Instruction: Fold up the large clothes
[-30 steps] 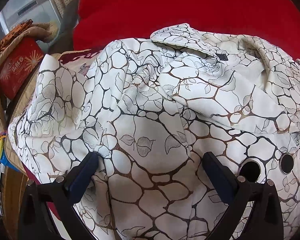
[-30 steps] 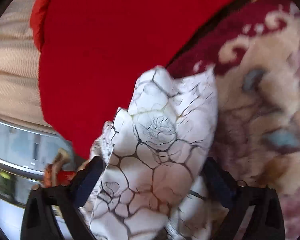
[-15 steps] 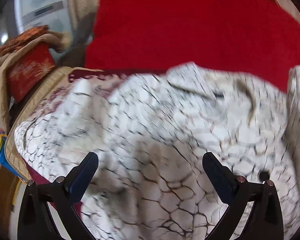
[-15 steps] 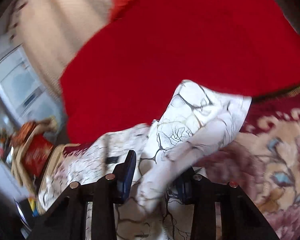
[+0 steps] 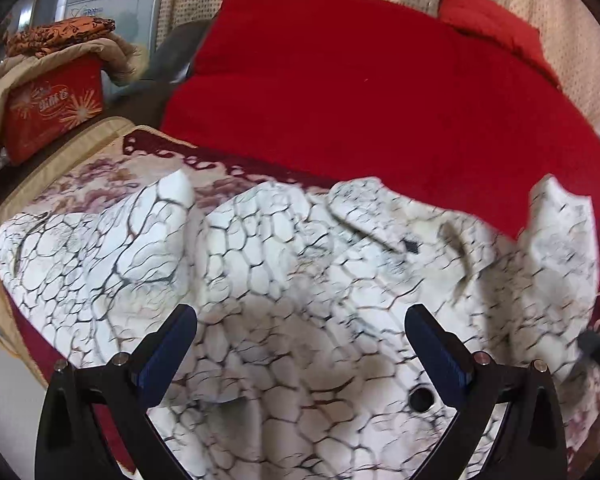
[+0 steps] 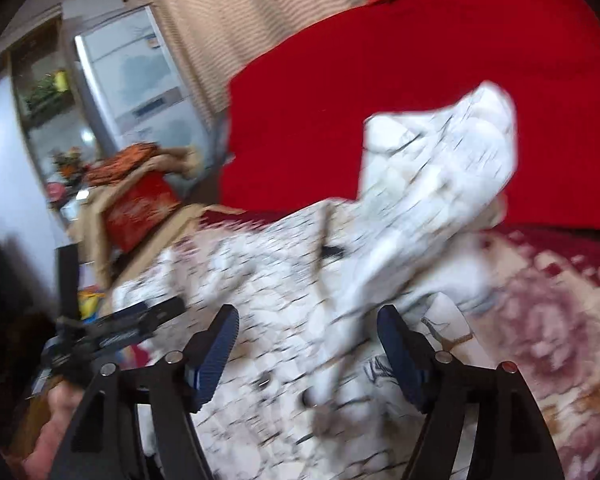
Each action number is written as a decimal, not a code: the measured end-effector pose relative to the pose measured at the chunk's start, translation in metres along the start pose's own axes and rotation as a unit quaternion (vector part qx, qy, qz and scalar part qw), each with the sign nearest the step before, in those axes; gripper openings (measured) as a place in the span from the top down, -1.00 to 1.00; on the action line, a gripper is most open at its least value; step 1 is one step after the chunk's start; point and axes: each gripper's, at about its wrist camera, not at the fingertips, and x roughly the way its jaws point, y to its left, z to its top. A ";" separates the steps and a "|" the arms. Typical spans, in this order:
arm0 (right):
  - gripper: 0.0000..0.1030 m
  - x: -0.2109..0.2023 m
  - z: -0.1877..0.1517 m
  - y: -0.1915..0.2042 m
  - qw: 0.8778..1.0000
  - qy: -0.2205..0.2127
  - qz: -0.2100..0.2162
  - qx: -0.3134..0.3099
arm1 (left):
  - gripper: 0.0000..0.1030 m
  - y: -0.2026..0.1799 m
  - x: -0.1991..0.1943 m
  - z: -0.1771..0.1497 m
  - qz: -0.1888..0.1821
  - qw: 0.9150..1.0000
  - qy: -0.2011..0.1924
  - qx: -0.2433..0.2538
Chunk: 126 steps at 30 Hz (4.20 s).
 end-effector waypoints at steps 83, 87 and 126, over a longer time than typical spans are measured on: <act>-0.12 -0.030 -0.044 -0.079 0.989 0.107 -0.014 0.098 | 0.79 -0.071 0.021 0.014 -0.132 0.983 0.054 0.112; -0.13 -0.029 -0.045 -0.079 0.989 0.102 -0.014 0.109 | 0.79 -0.038 0.011 0.015 -0.159 0.981 0.058 0.095; -0.60 -0.023 -0.009 -0.110 0.977 -0.001 -0.101 0.190 | 0.79 -0.044 -0.002 0.015 -0.179 0.977 -0.010 0.114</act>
